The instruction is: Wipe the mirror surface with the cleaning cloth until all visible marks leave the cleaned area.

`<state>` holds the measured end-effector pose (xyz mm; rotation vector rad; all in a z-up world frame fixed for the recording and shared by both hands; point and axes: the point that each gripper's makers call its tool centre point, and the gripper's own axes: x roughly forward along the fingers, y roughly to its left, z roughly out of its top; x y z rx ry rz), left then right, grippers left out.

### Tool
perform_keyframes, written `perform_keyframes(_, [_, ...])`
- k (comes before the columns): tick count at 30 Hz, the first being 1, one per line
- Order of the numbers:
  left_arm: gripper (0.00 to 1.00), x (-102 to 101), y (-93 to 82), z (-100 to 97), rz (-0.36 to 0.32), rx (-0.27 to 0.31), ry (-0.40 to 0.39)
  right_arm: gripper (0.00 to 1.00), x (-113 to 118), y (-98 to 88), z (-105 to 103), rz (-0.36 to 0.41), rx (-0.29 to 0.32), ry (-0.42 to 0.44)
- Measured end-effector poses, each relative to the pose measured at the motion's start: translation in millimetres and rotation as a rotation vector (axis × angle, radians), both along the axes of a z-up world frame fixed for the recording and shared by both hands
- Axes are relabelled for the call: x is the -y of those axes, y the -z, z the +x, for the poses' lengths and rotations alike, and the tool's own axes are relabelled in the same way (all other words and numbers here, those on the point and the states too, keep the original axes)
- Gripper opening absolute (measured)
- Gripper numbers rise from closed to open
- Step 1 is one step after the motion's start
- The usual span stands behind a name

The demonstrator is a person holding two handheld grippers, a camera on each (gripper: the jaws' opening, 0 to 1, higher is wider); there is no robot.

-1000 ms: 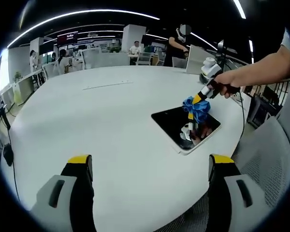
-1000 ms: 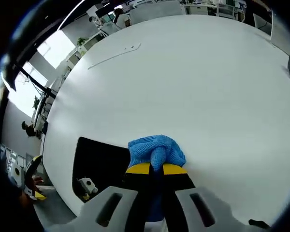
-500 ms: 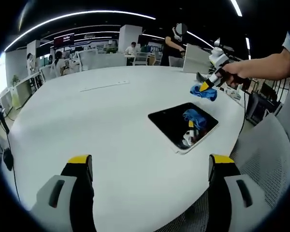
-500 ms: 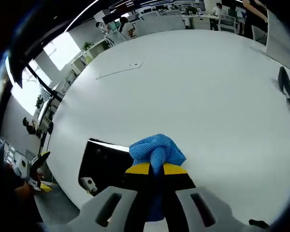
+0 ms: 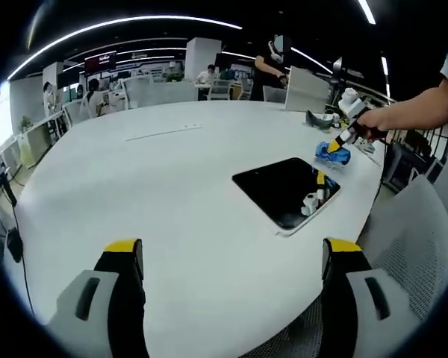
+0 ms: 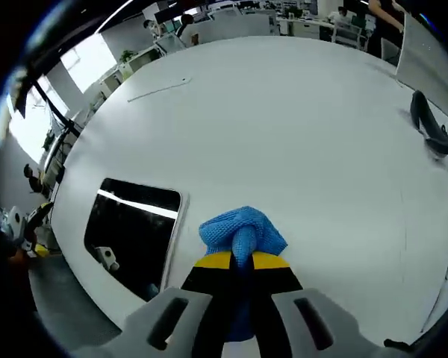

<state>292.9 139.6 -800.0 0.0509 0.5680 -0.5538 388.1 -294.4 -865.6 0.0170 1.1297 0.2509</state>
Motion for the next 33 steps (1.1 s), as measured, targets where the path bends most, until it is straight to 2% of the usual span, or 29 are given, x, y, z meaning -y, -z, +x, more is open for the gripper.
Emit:
perform_keyframes(3, [0.99,-0.4,1.4,0.1,-0.002,-0.004,0.002,0.02,3.5,11.0,-4.1,0.021,-0.024,0.038])
perform_keyframes(5, [0.99,0.4,0.2,1.0,-0.016,0.002,0.003,0.02,2.7,14.2,-4.9,0.023,-0.019,0.027])
perform_keyframes(12, [0.99,2.9,1.6,-0.9,-0.007,-0.003,0.015,0.02,0.7,11.2,-5.1,0.017,-0.003,0.055])
perform_keyframes(15, [0.99,1.6,0.8,-0.7,-0.008,-0.006,0.004,0.03,-0.6,10.6,-5.7,-0.008,0.018,0.019])
perform_keyframes(17, [0.99,1.2,-0.8,-0.5,-0.011,0.001,0.000,0.07,-2.8,6.7,-5.4,0.023,0.033,0.022])
perform_keyframes(19, [0.99,1.4,-4.8,0.4,-0.040,0.002,-0.014,0.15,-3.5,-4.4,0.3,0.045,0.096,0.001])
perform_keyframes(21, [0.99,10.5,-15.2,1.8,-0.151,0.005,-0.022,0.23,-5.5,-20.1,1.1,0.080,0.154,-0.025])
perform_keyframes(24, [0.99,7.1,-17.8,3.1,-0.136,0.032,-0.025,0.37,-1.2,-35.2,1.2,0.123,0.214,-0.021])
perform_keyframes(26, [0.99,7.1,-14.1,2.3,-0.138,0.013,-0.026,0.42,5.2,-47.1,-0.3,0.156,0.285,-0.023])
perform_keyframes(27, [0.99,8.2,-15.1,2.1,-0.141,0.014,-0.025,0.45,11.9,-49.7,-6.5,0.152,0.299,-0.024])
perform_keyframes(29, [0.99,9.6,-17.7,2.8,-0.143,0.031,-0.016,0.47,10.9,-60.2,-13.2,0.184,0.364,-0.068])
perform_keyframes(31, [0.99,9.0,-17.6,2.9,-0.143,0.030,-0.020,0.55,19.1,-69.6,-23.0,0.170,0.437,-0.083])
perform_keyframes(32, [0.99,9.2,-20.3,3.4,-0.147,0.051,-0.017,0.58,22.3,-73.6,-28.2,0.173,0.476,-0.092])
perform_keyframes(33, [0.99,10.2,-23.8,4.7,-0.149,0.075,-0.012,0.62,25.6,-75.1,-37.9,0.172,0.484,-0.092])
